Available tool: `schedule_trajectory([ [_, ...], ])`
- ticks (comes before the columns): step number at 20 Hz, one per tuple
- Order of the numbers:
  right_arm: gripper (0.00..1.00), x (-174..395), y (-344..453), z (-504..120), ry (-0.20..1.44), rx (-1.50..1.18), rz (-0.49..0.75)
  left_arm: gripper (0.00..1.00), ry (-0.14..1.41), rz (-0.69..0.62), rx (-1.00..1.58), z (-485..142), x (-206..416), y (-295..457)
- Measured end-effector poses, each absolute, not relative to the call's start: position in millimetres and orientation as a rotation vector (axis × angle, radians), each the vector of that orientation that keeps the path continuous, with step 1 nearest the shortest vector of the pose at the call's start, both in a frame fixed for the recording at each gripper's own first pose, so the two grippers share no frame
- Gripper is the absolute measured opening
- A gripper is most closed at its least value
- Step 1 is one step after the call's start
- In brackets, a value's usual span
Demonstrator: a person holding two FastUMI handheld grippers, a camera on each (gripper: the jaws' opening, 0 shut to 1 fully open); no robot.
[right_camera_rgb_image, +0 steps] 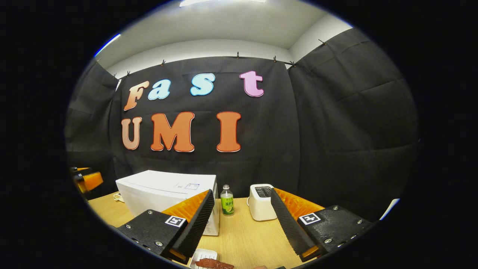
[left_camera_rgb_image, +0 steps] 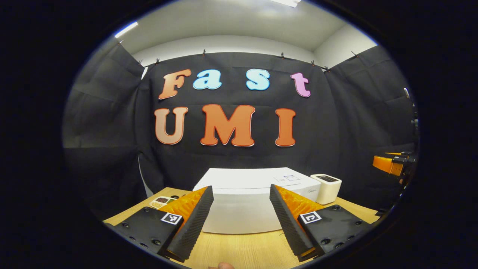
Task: Open the microwave oven with the left hand, put the food in, and close the microwave oven.
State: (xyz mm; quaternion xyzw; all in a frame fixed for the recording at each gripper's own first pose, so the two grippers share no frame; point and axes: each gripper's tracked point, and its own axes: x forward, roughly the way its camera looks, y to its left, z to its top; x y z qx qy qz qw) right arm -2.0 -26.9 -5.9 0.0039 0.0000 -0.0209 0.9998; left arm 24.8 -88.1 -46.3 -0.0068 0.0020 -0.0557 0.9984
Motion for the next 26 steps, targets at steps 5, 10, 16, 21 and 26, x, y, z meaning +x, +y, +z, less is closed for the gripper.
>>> schedule_trajectory([
  [5,0.94,-1,-34,-19,0.019,0.009,-0.047,0.95,0.036,-0.175,0.001,-100,51,-148],
  [10,0.94,3,-43,-32,0.034,0.015,-0.051,0.95,0.077,-0.221,-0.031,-147,78,-197],
  [16,0.94,17,-63,-55,0.060,0.021,-0.075,0.96,0.124,-0.251,-0.011,-198,110,-240],
  [21,0.94,26,-81,-72,0.083,0.010,-0.102,0.99,0.178,-0.240,-0.040,-228,133,-259],
  [26,0.94,32,-95,-79,0.082,0.031,-0.126,0.75,0.148,-0.218,-0.020,-226,148,-264],
])
